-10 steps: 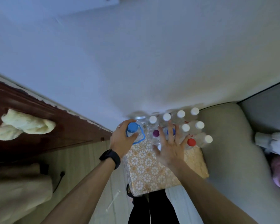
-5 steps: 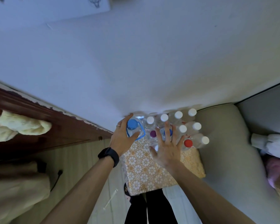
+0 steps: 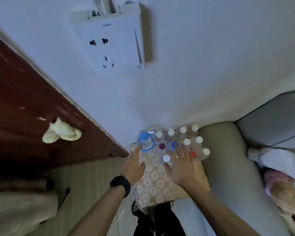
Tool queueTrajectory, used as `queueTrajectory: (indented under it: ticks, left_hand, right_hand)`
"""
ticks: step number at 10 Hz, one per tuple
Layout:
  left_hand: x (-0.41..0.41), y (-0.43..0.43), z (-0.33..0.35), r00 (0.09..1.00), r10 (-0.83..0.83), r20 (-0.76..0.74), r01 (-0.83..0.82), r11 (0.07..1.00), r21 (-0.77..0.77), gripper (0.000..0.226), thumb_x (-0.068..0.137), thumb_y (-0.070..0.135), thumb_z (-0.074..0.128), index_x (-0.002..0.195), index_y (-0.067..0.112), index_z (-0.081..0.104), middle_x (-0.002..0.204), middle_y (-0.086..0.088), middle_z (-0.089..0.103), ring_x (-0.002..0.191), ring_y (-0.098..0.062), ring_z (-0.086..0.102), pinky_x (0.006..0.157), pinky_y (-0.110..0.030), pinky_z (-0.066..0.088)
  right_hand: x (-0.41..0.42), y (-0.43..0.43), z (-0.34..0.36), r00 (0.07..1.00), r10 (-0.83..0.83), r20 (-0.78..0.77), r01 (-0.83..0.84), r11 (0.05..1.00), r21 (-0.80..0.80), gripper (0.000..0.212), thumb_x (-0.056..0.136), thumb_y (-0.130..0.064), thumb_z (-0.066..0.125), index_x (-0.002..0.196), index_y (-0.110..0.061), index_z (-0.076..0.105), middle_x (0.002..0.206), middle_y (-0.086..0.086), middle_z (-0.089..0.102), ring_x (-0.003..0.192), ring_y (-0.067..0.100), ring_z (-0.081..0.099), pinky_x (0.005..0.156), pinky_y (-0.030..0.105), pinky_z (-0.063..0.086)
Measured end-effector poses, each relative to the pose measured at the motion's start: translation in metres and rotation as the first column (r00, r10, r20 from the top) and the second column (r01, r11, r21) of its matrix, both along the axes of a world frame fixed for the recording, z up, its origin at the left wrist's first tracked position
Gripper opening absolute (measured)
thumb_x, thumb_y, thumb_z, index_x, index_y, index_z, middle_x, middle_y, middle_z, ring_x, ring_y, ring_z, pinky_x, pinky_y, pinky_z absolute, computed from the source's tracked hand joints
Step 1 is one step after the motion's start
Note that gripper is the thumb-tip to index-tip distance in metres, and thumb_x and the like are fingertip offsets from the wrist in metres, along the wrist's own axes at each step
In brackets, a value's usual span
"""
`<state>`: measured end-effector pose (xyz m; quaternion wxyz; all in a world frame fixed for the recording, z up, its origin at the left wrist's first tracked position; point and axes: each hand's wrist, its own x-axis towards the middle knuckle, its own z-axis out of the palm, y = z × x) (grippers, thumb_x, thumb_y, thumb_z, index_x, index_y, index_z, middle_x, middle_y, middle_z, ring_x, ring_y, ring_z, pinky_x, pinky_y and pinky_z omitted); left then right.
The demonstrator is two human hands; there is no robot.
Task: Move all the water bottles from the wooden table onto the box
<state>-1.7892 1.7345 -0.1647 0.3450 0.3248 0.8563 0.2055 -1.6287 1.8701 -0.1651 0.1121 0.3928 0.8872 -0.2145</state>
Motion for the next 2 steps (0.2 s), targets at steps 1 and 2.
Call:
queueTrajectory:
  ticks: [1, 2]
  left_hand:
    - [0.012, -0.013, 0.025, 0.995, -0.097, -0.029, 0.095, 0.993, -0.064, 0.061, 0.098, 0.026, 0.053, 0.153, 0.027, 0.026, 0.126, -0.016, 0.059, 0.105, -0.031, 0.061, 0.082, -0.036, 0.049]
    - [0.023, -0.017, 0.049, 0.981, -0.172, -0.095, 0.165, 0.983, -0.077, 0.053, 0.099, 0.029, 0.050, 0.150, 0.021, 0.035, 0.128, -0.014, 0.059, 0.113, -0.029, 0.058, 0.088, -0.037, 0.049]
  right_hand:
    - [0.017, -0.013, 0.030, 0.999, 0.012, -0.032, -0.011, 0.999, 0.032, 0.071, 0.085, -0.064, 0.027, 0.142, -0.033, 0.054, 0.161, 0.002, 0.037, 0.153, 0.035, 0.019, 0.121, 0.057, 0.017]
    - [0.030, -0.016, 0.048, 0.999, 0.020, -0.040, -0.019, 1.000, 0.023, 0.065, 0.084, -0.064, 0.029, 0.140, -0.040, 0.053, 0.157, -0.006, 0.043, 0.150, 0.028, 0.027, 0.122, 0.050, 0.021]
